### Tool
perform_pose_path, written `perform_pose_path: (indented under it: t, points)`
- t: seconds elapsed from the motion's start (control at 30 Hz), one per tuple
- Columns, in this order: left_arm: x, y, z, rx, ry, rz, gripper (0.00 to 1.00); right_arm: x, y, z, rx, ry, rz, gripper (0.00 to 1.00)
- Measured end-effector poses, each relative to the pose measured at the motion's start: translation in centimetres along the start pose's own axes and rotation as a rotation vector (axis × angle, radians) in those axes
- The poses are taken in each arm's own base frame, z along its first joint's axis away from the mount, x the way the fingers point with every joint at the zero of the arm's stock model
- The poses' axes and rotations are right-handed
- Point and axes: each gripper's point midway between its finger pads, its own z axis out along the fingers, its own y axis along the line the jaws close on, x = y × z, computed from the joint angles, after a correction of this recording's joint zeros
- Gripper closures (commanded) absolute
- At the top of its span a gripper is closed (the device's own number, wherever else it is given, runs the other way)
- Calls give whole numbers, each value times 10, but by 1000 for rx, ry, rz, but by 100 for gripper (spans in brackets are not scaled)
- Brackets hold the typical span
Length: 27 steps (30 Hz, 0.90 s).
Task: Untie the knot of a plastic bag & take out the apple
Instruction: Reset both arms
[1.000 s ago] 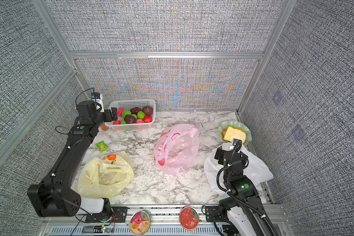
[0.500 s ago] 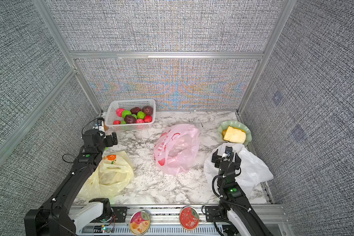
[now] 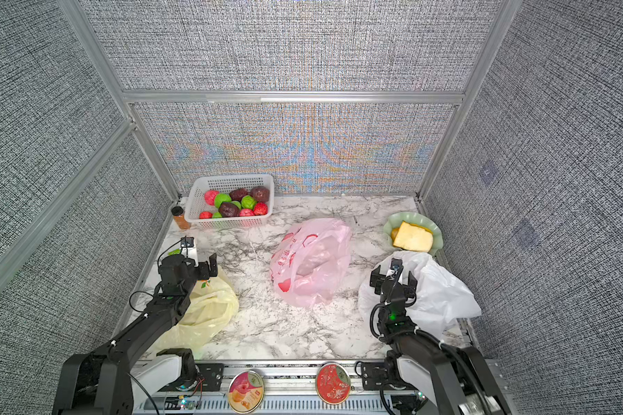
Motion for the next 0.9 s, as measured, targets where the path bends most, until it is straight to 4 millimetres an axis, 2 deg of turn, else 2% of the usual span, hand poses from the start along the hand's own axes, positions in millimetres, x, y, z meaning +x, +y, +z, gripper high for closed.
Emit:
perform_pose_path:
  t: [0.17, 0.3, 0.43, 0.57, 0.67, 0.77, 0.9]
  points:
    - [5, -1, 2, 3, -29, -6, 1, -15, 0, 10, 16, -57, 40, 1]
    - [18, 2, 2, -14, -42, -6, 1, -24, -6, 21, 44, -76, 58, 1]
    - [26, 5, 3, -38, -83, -6, 1, -26, -9, 33, 46, -79, 60, 1]
    - [12, 10, 4, -68, -170, 7, 1, -5, -8, 42, 26, -47, 54, 1]
    - [2, 15, 3, -95, -222, 3, 1, 4, -1, 43, -18, -41, 48, 1]
    - [2, 18, 6, -113, -238, -16, 0, 1, 4, 44, -45, -62, 56, 1]
    - [11, 14, 14, -93, -232, -20, 0, -18, 7, 52, -48, -102, 73, 1]
